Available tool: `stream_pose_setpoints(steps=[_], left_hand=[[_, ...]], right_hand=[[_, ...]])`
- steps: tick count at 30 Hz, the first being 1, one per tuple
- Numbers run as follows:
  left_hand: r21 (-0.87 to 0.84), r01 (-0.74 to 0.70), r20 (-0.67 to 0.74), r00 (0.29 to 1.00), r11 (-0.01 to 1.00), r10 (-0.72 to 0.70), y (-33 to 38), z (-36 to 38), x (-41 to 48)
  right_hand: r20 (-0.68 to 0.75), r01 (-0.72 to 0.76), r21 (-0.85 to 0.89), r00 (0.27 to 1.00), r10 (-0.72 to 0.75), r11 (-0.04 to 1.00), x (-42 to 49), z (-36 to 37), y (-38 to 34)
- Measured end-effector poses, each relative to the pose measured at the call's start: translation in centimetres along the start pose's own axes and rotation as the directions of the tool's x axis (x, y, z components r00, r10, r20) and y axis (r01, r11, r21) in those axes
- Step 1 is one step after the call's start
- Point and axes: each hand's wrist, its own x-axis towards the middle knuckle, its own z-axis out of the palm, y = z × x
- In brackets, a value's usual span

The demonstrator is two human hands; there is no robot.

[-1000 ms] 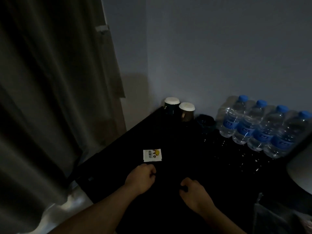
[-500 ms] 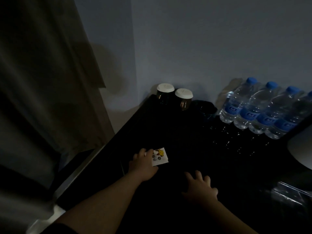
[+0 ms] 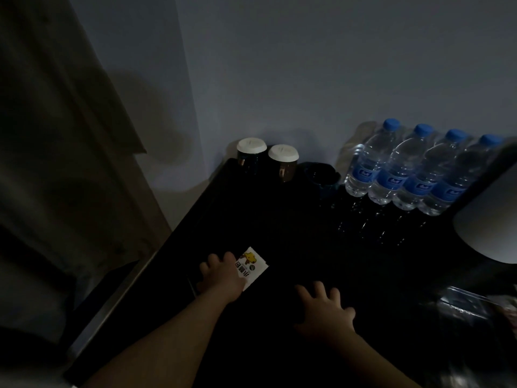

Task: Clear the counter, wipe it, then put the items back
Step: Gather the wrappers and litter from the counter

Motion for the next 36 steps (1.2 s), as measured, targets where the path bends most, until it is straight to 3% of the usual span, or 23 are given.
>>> stream_pose_setpoints(steps=[6, 12, 19, 25, 31, 36], left_hand=[[0.000, -0.018, 0.025, 1.000, 1.000, 0.018, -0.1, 0.1, -0.2], [-0.169, -0.051, 0.155, 0.985, 0.984, 0.078, -1.3, 0.1, 0.7], [-0.305, -0.077, 0.152, 0.980, 0.949, 0.128, 2.3, 2.0, -1.1], [-0.379, -0.232, -0.013, 0.969, 0.896, 0.246, 10.6, 5.4, -4.4], [-0.521, -0.337, -0.066, 0.932, 0.784, 0.356, 19.0, 9.2, -8.5], [-0.565, -0.350, -0.100, 0.928, 0.747, 0.359, 24.6, 12.7, -11.1]], right_hand=[[-0.024, 0.002, -0.008, 1.000, -0.002, 1.000, -0.3, 0.1, -0.1], [-0.025, 0.028, -0.003, 0.999, -0.028, 1.000, -0.7, 0.6, 0.4], [0.006, 0.028, 0.151, 1.000, -0.029, 0.988, -0.9, -0.3, 2.8], [-0.254, 0.077, 0.187, 0.967, -0.027, 0.979, -3.5, -0.9, 7.5], [-0.587, 0.249, 0.283, 0.808, -0.038, 0.926, -7.1, -2.6, 15.2], [-0.670, 0.242, 0.369, 0.738, 0.076, 0.897, -9.9, -3.1, 22.7]])
